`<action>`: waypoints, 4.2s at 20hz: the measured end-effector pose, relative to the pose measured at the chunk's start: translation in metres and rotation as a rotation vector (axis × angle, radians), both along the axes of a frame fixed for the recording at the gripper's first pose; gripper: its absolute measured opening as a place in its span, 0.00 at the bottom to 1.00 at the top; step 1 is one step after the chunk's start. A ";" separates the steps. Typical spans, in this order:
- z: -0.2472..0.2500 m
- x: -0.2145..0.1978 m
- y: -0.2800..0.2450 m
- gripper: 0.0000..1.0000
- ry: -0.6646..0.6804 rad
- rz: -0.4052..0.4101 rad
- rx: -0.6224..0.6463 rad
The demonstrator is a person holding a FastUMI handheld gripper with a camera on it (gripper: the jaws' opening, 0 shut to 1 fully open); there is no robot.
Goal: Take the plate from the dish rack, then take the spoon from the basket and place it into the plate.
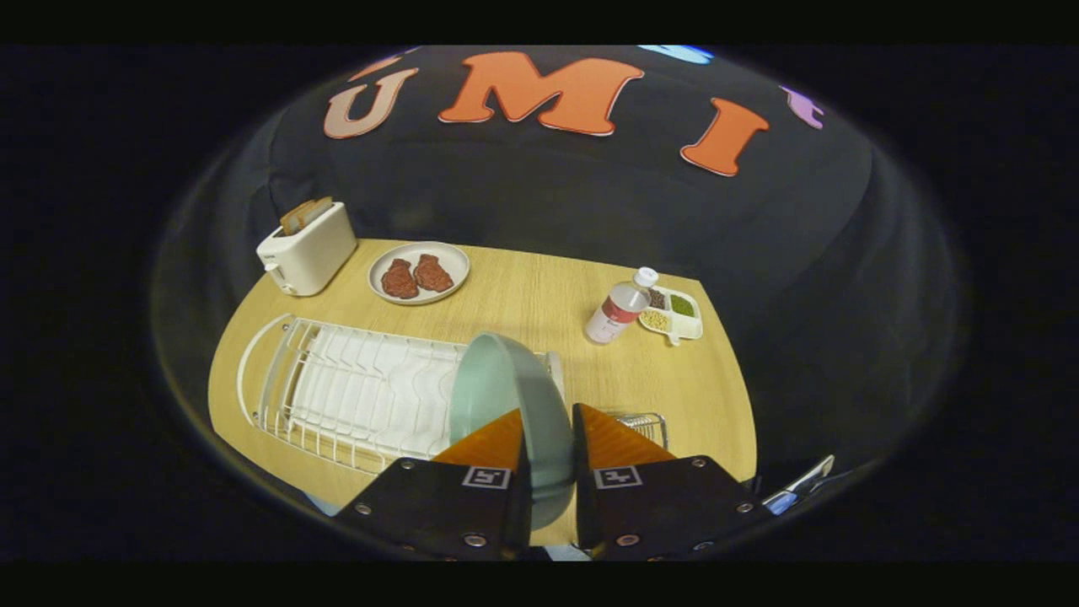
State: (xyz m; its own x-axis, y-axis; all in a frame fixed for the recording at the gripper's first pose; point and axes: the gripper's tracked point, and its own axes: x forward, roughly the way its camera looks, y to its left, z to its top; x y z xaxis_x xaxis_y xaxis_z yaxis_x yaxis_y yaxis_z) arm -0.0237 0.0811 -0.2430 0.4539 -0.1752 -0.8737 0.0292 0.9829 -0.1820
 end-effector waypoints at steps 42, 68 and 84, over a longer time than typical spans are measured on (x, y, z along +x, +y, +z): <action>-0.146 -0.216 0.005 0.26 0.106 -0.376 0.878; -0.086 -0.106 -0.116 0.76 -0.400 -0.157 0.228; -0.059 -0.083 -0.122 0.12 -0.396 -0.161 0.195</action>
